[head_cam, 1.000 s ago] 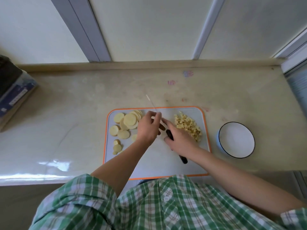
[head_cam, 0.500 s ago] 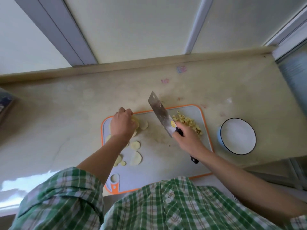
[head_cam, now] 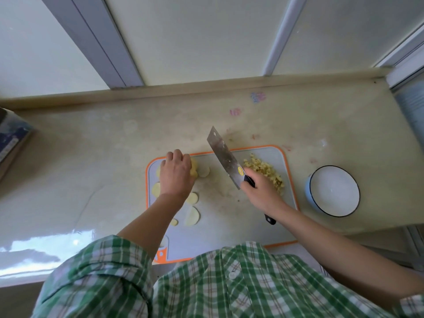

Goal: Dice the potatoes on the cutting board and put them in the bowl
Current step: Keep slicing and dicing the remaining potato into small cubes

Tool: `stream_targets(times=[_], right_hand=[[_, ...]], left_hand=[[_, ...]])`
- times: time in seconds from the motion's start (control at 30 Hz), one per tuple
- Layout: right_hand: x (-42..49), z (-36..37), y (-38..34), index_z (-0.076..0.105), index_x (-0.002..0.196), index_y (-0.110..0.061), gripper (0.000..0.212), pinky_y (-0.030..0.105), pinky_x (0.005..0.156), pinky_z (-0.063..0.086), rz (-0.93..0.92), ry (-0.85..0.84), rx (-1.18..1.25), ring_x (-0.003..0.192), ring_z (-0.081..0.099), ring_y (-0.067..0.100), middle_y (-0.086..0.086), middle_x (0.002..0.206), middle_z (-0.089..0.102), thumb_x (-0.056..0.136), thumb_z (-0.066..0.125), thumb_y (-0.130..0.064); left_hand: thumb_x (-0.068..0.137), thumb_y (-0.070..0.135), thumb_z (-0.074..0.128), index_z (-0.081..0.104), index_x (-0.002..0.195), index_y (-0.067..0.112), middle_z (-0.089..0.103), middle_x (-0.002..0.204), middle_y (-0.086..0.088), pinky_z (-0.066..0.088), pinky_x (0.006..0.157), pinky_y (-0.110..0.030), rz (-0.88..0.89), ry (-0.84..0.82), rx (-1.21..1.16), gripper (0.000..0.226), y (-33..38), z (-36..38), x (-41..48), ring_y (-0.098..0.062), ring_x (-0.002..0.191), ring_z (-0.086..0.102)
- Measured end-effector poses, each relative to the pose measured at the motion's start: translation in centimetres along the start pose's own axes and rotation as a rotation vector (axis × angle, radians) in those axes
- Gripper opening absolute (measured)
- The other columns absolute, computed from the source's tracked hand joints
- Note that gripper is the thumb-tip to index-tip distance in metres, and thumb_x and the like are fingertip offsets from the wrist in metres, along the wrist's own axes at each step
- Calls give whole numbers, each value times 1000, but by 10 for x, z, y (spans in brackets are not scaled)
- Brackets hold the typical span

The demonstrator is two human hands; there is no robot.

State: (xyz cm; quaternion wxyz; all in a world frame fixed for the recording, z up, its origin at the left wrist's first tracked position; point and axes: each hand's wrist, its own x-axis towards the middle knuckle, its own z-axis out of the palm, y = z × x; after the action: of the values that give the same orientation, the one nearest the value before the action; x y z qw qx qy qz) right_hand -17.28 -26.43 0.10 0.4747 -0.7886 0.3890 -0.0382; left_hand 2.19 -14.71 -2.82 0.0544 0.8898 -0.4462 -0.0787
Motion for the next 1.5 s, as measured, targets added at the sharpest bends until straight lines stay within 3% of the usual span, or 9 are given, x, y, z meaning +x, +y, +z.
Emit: stream_targets(times=[0.1,0.3,0.57,0.77,0.9,1.03,1.2,1.4,1.5], right_hand=[[-3,-3,4,36,74,-10,13,33,55,22,6,-3,7,56,27,14,-2,60,29,80,43,-18],[-6,-8,7,35,71,-14,17,32,55,27,51,-2,71,52,30,16,-6,56,31,84,45,-15],[-21,-18,16,33,70,-17,13,35,54,26,86,1,90,51,30,19,1,57,31,77,42,-22],[-40,-20,34,36,76,-7,15,34,54,25,70,-15,34,52,30,17,3,60,31,86,46,-13],[-51,-20,38,37,75,-6,17,32,55,19,43,-7,-23,54,26,12,-1,59,27,87,48,-8],[-60,-20,42,38,76,-5,14,32,55,18,41,-30,-53,55,26,13,3,61,29,86,48,-8],[-65,-21,48,38,75,-7,14,33,56,19,38,-60,-73,54,28,14,6,61,30,86,47,-9],[-71,-14,49,38,77,-14,13,34,53,21,1,-57,-242,52,35,24,4,58,34,85,49,-13],[-77,-6,47,52,98,-11,11,36,52,26,-16,-67,-307,56,45,30,12,62,45,88,48,-15]], left_hand=[[68,12,73,60,75,9,59,77,-9,37,68,-36,-10,-16,-218,15,-6,-3,1,-33,83,52],[73,21,79,57,74,16,57,67,6,38,58,-29,-103,56,-635,22,2,-24,2,-14,62,51],[64,19,85,58,79,11,52,87,-10,45,66,-36,231,-85,-366,32,49,20,-34,-32,80,53],[55,58,80,58,93,4,52,89,-13,45,72,-41,111,-30,-119,70,55,34,-54,-31,81,49],[62,67,72,58,97,5,54,92,-12,43,75,-40,16,-69,5,72,62,30,-53,-32,86,51],[82,46,68,54,117,7,50,112,-13,42,84,-35,7,-157,-166,54,75,33,-57,-31,102,51],[78,23,70,54,123,5,47,111,-14,41,90,-36,83,-153,-263,51,85,34,-58,-33,105,46],[77,40,74,51,114,6,48,108,-13,41,80,-36,-143,-139,-264,55,83,34,-69,-31,98,49],[79,31,75,53,117,7,51,112,-13,39,83,-33,-190,-168,-355,50,91,34,-67,-31,101,52]])
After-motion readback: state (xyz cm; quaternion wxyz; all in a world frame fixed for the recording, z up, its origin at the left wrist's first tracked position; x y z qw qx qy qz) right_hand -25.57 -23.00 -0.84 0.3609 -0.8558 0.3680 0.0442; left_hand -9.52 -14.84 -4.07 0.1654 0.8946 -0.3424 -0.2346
